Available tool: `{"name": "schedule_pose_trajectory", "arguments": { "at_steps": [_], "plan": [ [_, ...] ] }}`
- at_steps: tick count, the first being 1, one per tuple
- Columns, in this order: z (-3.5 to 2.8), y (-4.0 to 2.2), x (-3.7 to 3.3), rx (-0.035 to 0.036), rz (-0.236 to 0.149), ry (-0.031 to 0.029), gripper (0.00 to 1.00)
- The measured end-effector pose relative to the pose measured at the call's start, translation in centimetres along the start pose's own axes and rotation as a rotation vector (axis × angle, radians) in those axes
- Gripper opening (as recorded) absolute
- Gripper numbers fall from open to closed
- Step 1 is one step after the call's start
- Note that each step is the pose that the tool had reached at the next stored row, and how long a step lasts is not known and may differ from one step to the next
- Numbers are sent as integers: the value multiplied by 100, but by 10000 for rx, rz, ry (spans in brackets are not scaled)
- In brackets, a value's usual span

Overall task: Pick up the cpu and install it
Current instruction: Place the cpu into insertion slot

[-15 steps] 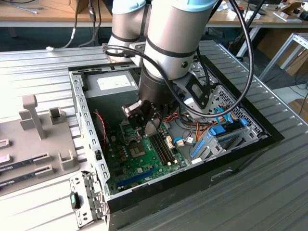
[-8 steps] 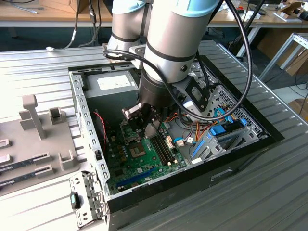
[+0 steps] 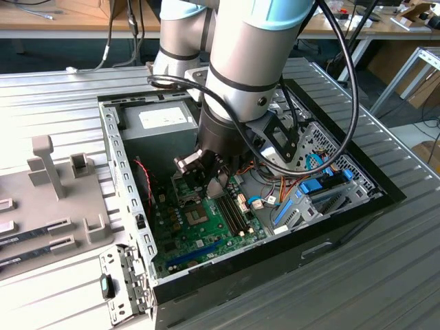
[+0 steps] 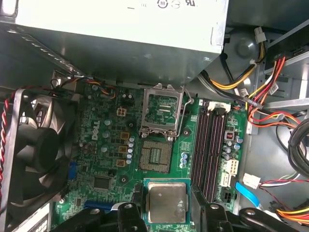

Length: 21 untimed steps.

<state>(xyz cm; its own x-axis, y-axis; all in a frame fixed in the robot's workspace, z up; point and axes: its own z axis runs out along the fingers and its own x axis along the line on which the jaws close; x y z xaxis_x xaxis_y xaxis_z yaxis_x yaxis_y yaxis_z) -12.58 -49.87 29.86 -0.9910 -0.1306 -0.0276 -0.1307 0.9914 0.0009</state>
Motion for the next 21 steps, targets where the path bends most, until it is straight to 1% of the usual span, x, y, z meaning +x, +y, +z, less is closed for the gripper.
{"name": "schedule_pose_trajectory", "arguments": {
  "at_steps": [9,21],
  "plan": [
    [47,-6,2,0,0,0,47],
    [90,-16,5,0,0,1,47]
  ]
}}
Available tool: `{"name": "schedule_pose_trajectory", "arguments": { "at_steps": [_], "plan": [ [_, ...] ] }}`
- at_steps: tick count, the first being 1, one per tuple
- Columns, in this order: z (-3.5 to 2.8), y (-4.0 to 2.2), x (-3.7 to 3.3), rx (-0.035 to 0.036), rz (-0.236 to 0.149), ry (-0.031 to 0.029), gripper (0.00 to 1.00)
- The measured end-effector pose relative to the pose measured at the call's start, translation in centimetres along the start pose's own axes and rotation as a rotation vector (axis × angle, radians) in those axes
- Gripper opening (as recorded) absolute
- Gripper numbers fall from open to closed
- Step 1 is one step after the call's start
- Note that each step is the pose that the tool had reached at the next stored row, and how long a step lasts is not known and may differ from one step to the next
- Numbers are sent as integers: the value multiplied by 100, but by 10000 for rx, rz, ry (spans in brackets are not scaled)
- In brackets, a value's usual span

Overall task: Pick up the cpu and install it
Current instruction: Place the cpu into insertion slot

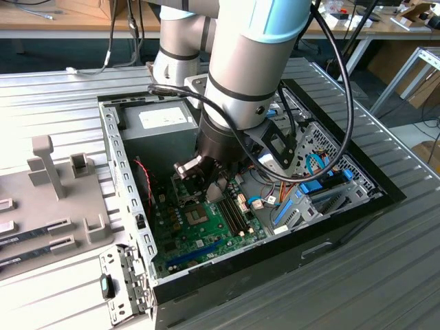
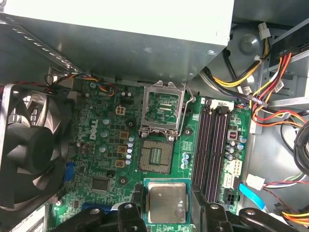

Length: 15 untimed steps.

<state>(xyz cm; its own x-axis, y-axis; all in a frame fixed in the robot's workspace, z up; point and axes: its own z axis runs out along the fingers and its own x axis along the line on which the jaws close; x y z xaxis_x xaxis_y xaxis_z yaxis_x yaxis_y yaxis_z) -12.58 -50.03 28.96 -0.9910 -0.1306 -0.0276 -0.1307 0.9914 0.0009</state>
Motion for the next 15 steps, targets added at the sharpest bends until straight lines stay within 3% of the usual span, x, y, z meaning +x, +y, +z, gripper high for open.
{"name": "schedule_pose_trajectory", "arguments": {
  "at_steps": [15],
  "plan": [
    [68,-11,3,0,0,0,47]
  ]
}}
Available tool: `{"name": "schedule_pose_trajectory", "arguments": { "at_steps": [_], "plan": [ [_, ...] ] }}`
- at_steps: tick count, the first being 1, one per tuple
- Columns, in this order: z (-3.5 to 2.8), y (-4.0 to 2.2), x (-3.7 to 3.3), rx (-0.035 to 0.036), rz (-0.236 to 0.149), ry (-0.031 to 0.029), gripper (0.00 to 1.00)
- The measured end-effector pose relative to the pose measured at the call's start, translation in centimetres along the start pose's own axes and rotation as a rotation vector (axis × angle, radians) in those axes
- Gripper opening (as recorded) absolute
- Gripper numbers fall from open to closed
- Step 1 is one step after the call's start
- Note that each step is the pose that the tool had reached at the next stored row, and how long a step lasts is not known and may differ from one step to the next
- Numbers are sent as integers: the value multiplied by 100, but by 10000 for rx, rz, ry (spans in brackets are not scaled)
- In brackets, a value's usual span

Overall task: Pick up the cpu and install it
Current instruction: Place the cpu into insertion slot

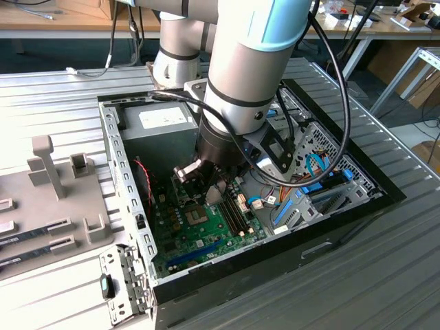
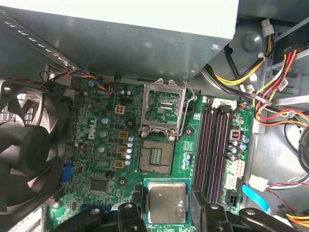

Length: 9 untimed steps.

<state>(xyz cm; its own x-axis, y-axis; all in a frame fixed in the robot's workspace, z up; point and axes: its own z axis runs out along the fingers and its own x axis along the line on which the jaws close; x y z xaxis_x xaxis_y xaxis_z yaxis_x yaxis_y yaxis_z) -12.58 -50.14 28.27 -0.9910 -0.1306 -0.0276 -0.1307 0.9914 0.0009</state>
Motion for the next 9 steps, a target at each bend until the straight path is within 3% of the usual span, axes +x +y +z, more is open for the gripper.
{"name": "schedule_pose_trajectory", "arguments": {
  "at_steps": [9],
  "plan": [
    [33,-8,2,0,0,0,47]
  ]
}}
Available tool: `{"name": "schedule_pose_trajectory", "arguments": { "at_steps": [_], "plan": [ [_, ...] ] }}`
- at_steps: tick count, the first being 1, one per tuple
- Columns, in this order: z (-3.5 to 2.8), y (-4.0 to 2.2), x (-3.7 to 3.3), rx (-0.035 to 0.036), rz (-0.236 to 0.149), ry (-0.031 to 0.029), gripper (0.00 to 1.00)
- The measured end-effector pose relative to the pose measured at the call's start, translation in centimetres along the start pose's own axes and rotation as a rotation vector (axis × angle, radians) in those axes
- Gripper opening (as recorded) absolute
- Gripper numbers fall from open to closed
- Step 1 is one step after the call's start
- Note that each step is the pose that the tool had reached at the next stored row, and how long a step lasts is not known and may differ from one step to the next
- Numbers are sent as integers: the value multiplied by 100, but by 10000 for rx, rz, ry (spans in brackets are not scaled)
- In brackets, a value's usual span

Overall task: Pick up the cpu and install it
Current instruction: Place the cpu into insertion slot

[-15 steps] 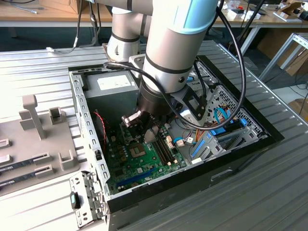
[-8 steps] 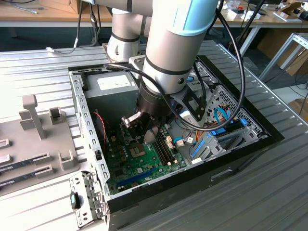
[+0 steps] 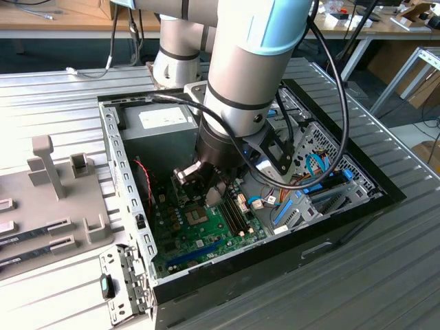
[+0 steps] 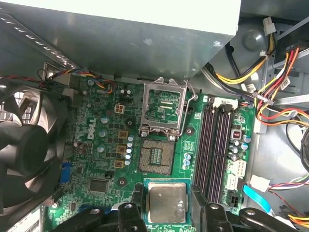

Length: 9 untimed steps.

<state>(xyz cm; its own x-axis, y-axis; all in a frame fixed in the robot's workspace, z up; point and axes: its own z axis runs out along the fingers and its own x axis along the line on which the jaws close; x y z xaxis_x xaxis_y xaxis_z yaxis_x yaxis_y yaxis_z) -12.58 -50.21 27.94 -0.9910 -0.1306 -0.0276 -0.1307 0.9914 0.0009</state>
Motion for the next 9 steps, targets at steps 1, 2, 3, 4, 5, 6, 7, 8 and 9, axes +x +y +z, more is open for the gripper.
{"name": "schedule_pose_trajectory", "arguments": {
  "at_steps": [1,2,3,4,5,6,7,8,9],
  "plan": [
    [4,-1,0,0,0,0,47],
    [7,-2,1,0,0,0,47],
    [10,-3,1,0,0,0,47],
    [14,-4,1,0,0,0,47],
    [16,-5,1,0,1,0,47],
    [22,-6,1,0,0,0,47],
    [24,-7,2,0,0,0,47],
    [26,-7,2,1,0,1,47],
    [32,-9,2,0,0,0,47]
  ]
}}
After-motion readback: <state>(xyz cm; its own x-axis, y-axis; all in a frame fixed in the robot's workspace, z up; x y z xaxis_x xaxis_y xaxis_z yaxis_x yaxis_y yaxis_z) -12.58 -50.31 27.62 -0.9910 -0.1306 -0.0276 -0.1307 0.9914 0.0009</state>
